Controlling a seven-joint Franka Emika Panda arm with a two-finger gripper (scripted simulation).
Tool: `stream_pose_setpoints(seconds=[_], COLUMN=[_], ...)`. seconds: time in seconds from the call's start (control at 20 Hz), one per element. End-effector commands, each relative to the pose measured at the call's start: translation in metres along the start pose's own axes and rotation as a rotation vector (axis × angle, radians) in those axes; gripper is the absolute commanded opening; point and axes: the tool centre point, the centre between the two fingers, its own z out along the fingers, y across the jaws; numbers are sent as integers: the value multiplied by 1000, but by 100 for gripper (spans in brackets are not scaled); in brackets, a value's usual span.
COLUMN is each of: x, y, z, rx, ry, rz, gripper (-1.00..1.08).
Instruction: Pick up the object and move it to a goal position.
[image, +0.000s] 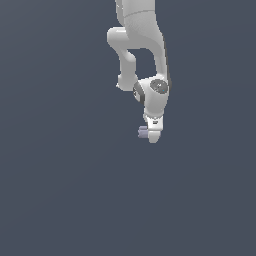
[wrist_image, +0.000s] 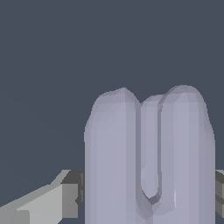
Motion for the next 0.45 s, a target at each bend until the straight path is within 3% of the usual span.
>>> stream_pose_setpoints(seconds=[0.0, 0.4], x=[16, 38], y=[-7, -15], z=[-2, -5], rx=[0, 0], ry=[0, 0], rz=[1, 2], gripper=[-100, -100])
